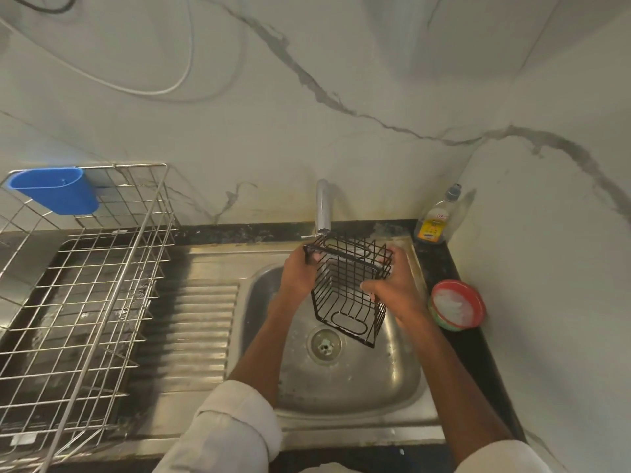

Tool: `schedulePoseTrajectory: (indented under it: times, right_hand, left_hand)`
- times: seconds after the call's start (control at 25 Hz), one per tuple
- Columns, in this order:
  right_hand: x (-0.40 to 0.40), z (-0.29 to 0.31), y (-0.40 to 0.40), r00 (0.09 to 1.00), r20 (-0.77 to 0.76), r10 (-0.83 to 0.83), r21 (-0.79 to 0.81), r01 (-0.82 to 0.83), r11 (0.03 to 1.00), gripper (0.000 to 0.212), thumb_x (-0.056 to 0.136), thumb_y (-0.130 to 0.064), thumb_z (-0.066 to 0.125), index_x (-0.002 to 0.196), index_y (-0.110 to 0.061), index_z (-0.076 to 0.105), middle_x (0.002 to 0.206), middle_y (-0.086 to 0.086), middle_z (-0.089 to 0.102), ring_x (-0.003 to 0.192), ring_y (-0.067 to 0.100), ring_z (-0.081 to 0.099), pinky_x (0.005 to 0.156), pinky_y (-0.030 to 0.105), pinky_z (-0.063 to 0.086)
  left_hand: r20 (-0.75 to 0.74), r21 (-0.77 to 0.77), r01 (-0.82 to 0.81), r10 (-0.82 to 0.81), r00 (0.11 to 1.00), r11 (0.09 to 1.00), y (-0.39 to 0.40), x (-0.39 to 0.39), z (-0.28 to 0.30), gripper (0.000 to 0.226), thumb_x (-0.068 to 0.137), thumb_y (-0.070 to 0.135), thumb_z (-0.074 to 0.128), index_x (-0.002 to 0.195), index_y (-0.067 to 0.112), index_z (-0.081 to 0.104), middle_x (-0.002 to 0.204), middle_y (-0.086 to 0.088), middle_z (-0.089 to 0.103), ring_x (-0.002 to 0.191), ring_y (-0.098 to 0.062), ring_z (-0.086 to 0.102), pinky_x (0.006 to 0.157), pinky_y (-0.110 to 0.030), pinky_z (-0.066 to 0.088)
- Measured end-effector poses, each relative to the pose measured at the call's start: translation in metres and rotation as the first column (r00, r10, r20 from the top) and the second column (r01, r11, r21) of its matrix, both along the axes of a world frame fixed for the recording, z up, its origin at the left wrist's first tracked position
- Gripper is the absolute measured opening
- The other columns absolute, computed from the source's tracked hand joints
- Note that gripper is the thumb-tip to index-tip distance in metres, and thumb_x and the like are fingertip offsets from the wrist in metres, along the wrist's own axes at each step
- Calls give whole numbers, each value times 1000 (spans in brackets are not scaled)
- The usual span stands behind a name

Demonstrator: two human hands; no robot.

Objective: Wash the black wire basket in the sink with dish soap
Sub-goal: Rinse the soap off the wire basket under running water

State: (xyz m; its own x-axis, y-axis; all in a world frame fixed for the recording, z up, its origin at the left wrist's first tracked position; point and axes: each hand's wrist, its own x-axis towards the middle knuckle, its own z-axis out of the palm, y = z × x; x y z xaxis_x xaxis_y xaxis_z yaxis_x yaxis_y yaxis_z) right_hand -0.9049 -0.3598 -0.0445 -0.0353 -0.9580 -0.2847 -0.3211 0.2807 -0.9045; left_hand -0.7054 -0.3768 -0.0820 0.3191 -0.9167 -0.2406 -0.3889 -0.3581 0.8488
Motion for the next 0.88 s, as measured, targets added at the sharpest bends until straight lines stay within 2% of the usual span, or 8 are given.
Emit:
schedulePoseTrajectory:
  times: [0.08,0.16,0.32,0.4,0.64,0.72,0.8,0.88]
  right_hand:
    - [-4,-4,-1,999,-43,-28,-39,27,999,98,56,-9,85,141,-38,45,131,-4,62,114,20,67,92,47,62]
    - [-7,0,1,994,-89,-71,-74,65,995,99,56,-11,86,143,-34,46,133,-5,59,117,19,64,95,45,60]
    - [-13,7,3,981,-134,-137,-119,121,986,101,60,-6,89,148,-20,42,134,-2,48,122,18,54,101,37,53]
    - [-14,6,3,982,-139,-131,-131,113,985,102,59,-8,90,148,-20,42,134,-2,46,122,19,54,101,37,52]
    - [-12,4,13,989,-148,-7,-95,-7,995,100,64,-16,94,149,-25,41,143,-1,51,126,19,54,95,31,44]
    - [-8,1,18,991,-120,52,-76,-62,995,105,60,-19,95,149,-30,39,143,-3,52,124,18,56,98,35,50]
    - [-5,-3,19,993,-73,93,-52,-97,994,108,57,-18,95,146,-37,37,143,-3,52,125,20,57,101,43,54]
    - [-3,-5,17,992,-32,122,-40,-123,992,103,62,-7,93,145,-37,39,140,-3,54,125,19,57,97,39,56]
  left_hand:
    - [43,30,89,-90,995,996,-6,-1,0,17,108,22,58,115,14,71,110,-4,75,103,-22,71,95,-40,57]
    - [79,49,131,-134,988,990,-12,-6,0,13,105,17,63,114,14,72,109,-2,74,102,-21,70,96,-40,56]
    - [-110,10,147,-145,983,989,-26,-12,-8,30,101,-9,57,124,8,67,122,-11,75,116,-23,73,106,-45,58]
    - [-121,-40,115,-119,985,993,-24,-14,-4,31,103,-10,51,124,7,67,121,-11,76,117,-19,73,107,-44,58]
    - [-140,-127,-60,42,989,990,12,-2,-13,33,103,-3,56,104,22,78,107,0,82,106,-15,77,101,-45,60]
    - [-122,-131,-79,63,991,988,27,4,-8,29,103,-1,59,112,18,79,107,4,82,106,-12,76,98,-37,61]
    - [-121,-141,-74,57,991,987,41,9,-1,29,104,0,60,121,16,77,111,6,80,109,-10,74,89,-16,58]
    - [-97,-162,-27,11,995,986,49,16,2,33,105,-2,57,129,13,73,119,5,77,114,-9,70,85,-4,51]
